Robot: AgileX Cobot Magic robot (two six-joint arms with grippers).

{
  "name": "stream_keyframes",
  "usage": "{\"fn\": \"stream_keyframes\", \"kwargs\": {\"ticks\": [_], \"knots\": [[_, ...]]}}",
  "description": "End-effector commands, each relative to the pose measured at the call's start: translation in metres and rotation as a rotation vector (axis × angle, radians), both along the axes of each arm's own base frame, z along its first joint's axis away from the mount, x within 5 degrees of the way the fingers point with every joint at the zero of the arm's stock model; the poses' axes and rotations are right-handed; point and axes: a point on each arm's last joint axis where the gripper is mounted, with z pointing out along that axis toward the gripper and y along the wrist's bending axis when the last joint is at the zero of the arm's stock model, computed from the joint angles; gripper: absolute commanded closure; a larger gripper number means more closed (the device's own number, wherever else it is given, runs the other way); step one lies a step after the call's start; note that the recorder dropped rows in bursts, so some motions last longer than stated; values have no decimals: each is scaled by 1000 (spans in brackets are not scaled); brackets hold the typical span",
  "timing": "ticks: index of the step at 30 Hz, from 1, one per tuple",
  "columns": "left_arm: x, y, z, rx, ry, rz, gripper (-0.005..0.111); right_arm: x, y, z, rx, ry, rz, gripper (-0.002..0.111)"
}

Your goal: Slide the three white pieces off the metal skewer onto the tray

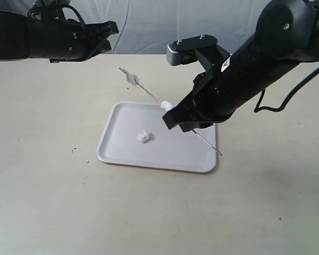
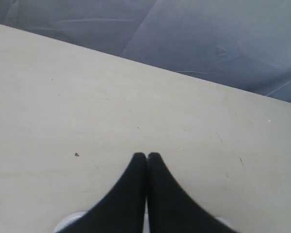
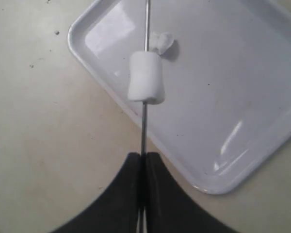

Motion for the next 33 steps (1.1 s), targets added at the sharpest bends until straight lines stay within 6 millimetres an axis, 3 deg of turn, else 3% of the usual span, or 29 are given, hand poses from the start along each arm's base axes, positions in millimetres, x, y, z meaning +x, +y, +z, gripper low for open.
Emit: {"fn": "stream_keyframes", "kwargs": {"ticks": [1,8,17,33], "knots": [[-3,-6,8,-61,-13,-61,107,3,-8,7,-46,-73,-33,109],[-11,-19,14,-193,8,-195,104,17,-12,12,-56,-207,-141,109],[-13,-22,15,-257,45,-201,68,20,-7,16,30,-227,-184,109],[-13,-23,18,-285,56,-201,69,12,0,15,96,-141,-148,109]]}}
